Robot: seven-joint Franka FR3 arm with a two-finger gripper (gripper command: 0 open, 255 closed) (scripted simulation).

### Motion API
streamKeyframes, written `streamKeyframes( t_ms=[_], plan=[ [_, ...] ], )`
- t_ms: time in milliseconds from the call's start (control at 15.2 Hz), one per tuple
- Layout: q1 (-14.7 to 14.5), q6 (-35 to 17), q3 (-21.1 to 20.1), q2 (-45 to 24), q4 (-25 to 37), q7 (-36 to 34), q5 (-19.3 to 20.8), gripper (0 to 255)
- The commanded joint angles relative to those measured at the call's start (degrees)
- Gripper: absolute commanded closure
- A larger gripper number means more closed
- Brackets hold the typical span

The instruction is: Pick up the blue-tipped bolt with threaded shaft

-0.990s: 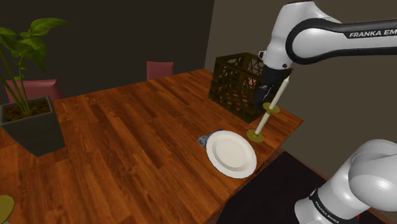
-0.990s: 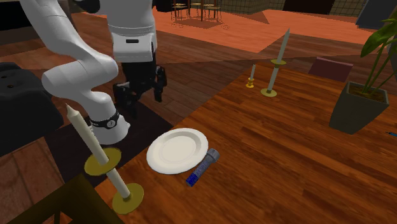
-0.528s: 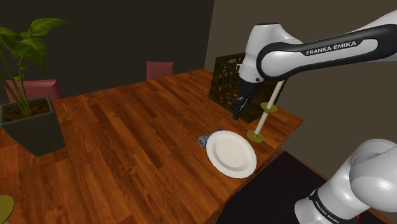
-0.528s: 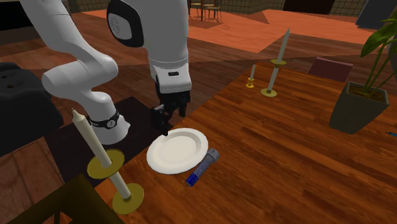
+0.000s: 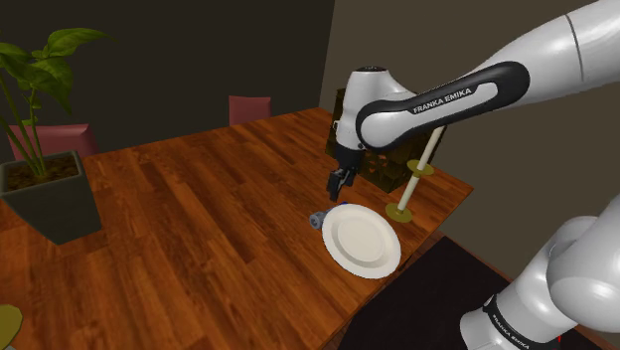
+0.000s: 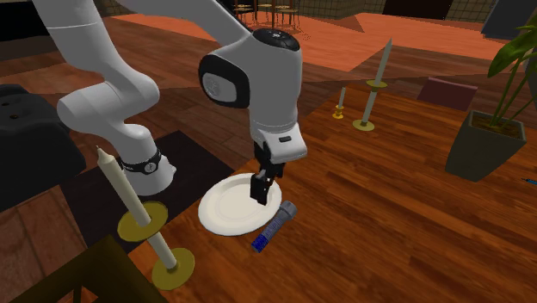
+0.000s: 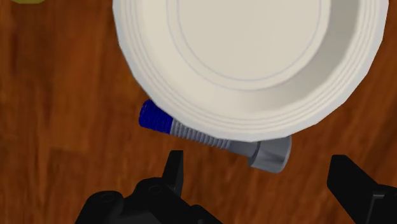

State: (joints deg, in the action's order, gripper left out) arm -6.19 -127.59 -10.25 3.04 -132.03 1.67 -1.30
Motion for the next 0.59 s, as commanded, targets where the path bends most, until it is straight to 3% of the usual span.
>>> streamKeyframes(
  t_ms=[0,330,528],
  plan=[
    [-0.5,-2.6,-0.5,-4.3,1.9,-0.5,0.4,0],
    [-2.0,-6.9,-1.5,-14.7,8.2,-2.2,2.1,0],
    [-2.1,-9.0,-1.3,-16.3,7.7,-2.4,2.5,0]
  ],
)
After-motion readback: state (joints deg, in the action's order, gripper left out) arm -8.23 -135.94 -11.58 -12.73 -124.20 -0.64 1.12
